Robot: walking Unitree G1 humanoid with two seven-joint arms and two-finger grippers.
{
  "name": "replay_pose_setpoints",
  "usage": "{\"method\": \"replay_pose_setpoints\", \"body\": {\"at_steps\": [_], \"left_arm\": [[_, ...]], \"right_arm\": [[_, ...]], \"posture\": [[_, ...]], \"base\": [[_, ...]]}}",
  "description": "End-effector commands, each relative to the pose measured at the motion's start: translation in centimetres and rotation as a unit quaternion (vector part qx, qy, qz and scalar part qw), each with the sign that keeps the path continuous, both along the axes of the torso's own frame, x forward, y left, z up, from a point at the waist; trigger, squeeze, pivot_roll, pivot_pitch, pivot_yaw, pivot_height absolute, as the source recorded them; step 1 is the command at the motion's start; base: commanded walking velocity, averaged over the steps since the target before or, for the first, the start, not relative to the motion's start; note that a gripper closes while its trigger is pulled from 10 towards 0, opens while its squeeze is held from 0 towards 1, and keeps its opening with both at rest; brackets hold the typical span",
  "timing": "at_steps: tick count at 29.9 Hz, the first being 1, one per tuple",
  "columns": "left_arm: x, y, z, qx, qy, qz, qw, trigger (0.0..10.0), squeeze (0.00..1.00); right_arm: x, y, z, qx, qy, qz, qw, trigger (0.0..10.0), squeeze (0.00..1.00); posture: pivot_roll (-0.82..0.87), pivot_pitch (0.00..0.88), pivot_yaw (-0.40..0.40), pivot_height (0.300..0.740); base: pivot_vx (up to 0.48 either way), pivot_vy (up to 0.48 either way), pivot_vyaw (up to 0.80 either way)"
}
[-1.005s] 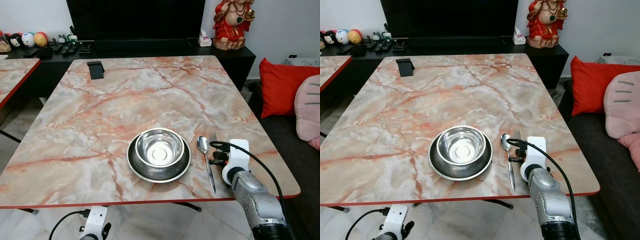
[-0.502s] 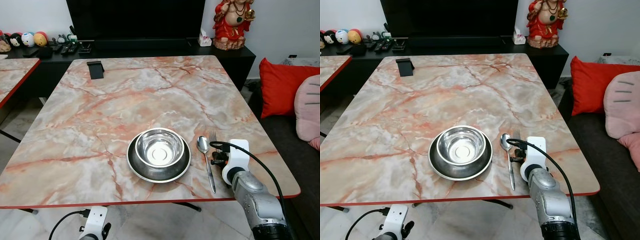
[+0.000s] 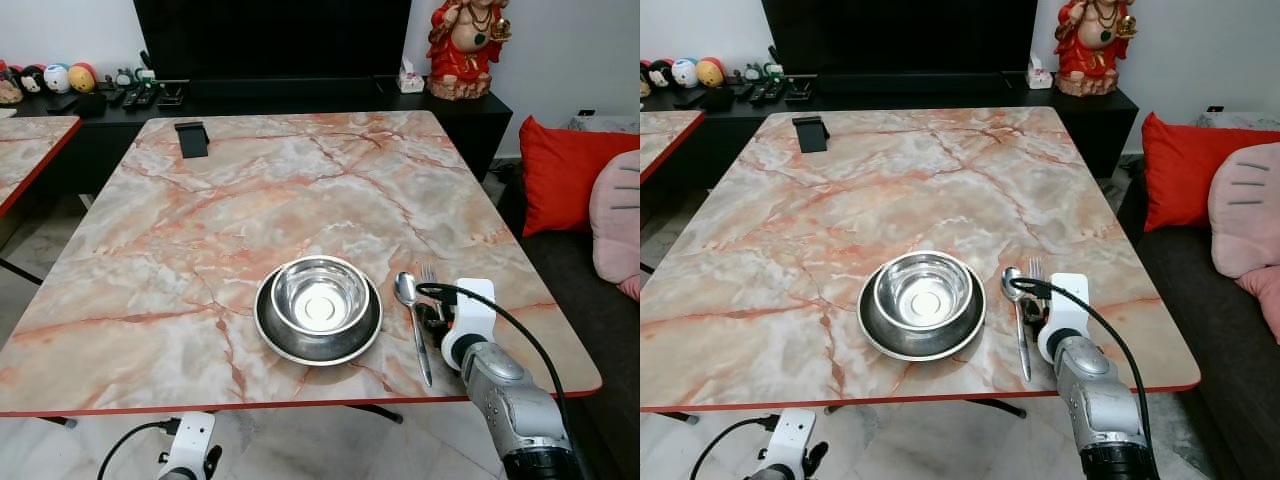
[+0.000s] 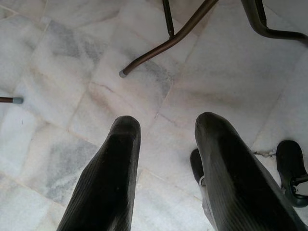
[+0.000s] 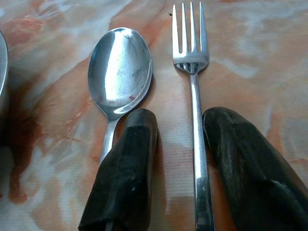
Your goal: Setting the table
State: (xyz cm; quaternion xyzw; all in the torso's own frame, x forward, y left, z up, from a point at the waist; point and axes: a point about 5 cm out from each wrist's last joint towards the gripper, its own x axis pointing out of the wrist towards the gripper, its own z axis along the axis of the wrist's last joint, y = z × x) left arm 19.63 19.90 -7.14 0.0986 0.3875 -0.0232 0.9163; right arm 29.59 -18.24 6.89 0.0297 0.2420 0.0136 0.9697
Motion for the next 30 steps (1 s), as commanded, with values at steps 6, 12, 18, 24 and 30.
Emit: {"method": "replay_pose_setpoints", "body": {"at_steps": [6,12,18,24,30], "left_arm": [[0.1,0.1,0.0,0.004,0.003,-0.001,1.000,10.0,0.00],[0.2,0.1,0.1,0.003,0.001,-0.002,1.000,10.0,0.00],[0.2,0.1,0.1,0.003,0.000,-0.002,1.000,10.0,0.00],[0.2,0.1,0.1,0.003,-0.001,-0.002,1.000,10.0,0.00],[0.3,0.1,0.1,0.002,-0.001,-0.003,1.000,10.0,0.00]], "right_arm": [[-0.1,-0.9,-0.2,-0.028,0.010,-0.025,0.999,10.0,0.00],[0.0,-1.3,0.0,-0.037,0.004,-0.036,0.999,10.0,0.00],[0.0,-1.5,0.1,-0.050,0.000,-0.041,0.998,10.0,0.00],[0.2,-1.6,0.4,-0.051,-0.009,-0.044,0.998,10.0,0.00],[0.4,-1.6,1.1,-0.051,-0.024,-0.049,0.997,10.0,0.00]], "posture": [[-0.05,0.000,-0.007,0.740],[-0.05,0.000,-0.007,0.740],[-0.05,0.000,-0.008,0.740],[-0.05,0.000,-0.008,0.740],[-0.05,0.000,-0.006,0.740]], "base": [[0.000,0.000,0.00],[0.000,0.000,0.00],[0.000,0.000,0.00],[0.000,0.000,0.00],[0.000,0.000,0.00]]}}
